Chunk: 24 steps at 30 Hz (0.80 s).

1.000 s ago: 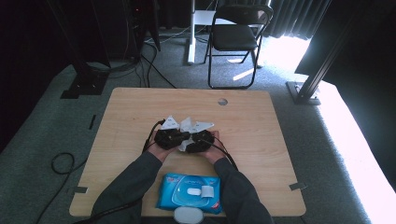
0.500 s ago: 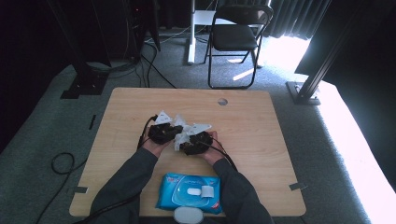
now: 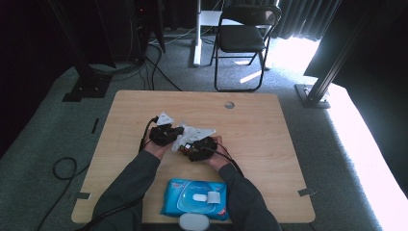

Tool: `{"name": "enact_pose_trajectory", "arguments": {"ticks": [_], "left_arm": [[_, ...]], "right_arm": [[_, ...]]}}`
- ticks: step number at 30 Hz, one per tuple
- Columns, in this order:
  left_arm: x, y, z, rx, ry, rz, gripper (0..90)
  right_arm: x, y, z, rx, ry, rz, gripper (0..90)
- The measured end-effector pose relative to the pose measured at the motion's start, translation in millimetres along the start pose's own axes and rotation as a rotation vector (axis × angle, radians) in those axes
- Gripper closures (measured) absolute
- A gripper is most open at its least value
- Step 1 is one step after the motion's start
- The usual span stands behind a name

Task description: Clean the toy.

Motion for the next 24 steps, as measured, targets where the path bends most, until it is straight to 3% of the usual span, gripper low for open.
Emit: {"name": "enact_pose_trajectory", "arguments": {"ticks": [8, 17, 24], "left_arm": [[-13.1, 2.0, 4.4, 0.007, -0.035, 0.042, 87.7], [-30.0, 1.5, 9.1, 0.01, -0.093, 0.082, 87.7], [-33.7, 2.6, 9.8, 0.014, -0.112, 0.096, 87.7]], "right_arm": [[1.1, -0.5, 2.3, 0.009, 0.006, -0.001, 33.9], [-4.0, -1.1, 4.4, 0.014, -0.015, 0.032, 34.0], [-6.1, -1.1, 4.7, 0.012, -0.015, 0.053, 34.0]]}}
Point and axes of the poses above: each handheld gripper's, and its own axes: z roughly forward along the jaws, y roughly out of its top, x roughly to its left, the point moved 2 cm from there along z, roughly forward along the jaws, and after that the axes turned 7 degrees about z, right-handed, at the moved point
